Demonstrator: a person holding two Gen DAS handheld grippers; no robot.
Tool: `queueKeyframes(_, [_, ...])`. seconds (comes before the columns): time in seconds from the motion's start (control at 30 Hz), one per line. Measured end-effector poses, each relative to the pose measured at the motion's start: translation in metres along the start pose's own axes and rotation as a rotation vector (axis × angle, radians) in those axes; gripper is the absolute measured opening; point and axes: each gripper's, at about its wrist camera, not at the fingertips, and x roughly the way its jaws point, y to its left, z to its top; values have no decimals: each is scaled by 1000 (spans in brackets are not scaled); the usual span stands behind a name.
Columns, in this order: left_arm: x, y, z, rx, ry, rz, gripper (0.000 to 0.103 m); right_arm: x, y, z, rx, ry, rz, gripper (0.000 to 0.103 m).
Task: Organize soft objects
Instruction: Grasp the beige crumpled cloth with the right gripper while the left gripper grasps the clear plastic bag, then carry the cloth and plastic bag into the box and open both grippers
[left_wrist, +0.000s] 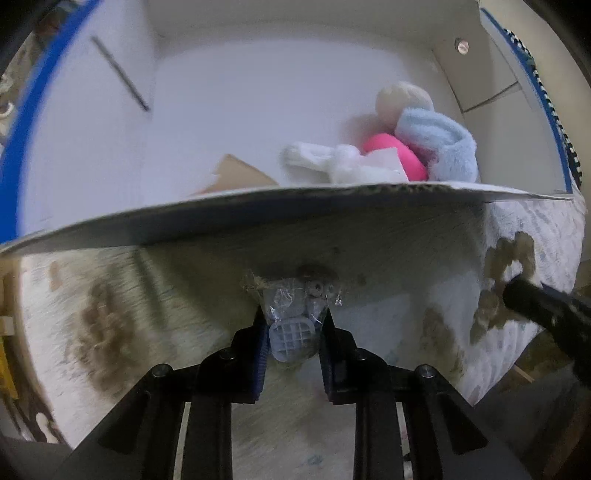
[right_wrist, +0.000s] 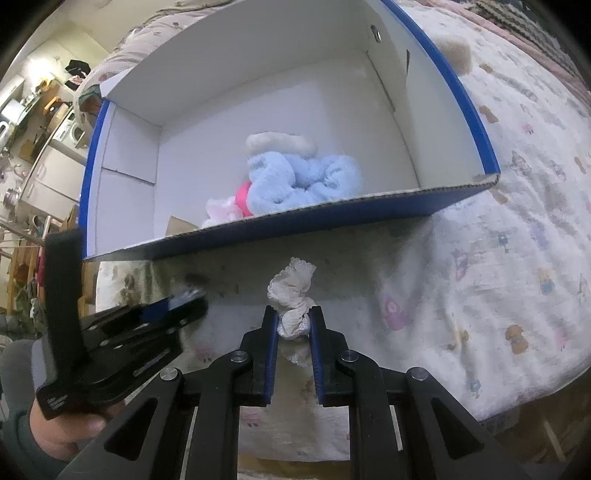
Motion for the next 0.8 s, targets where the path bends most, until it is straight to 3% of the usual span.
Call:
queueKeyframes(0.5, [-82,41,-48,-24,-176,101,22,-27,17,6,-48,-72,69,18])
queueKeyframes(0.8, [-129,35,-44,-49,-288,106,22,-58,24,5,-86,-131,105,18])
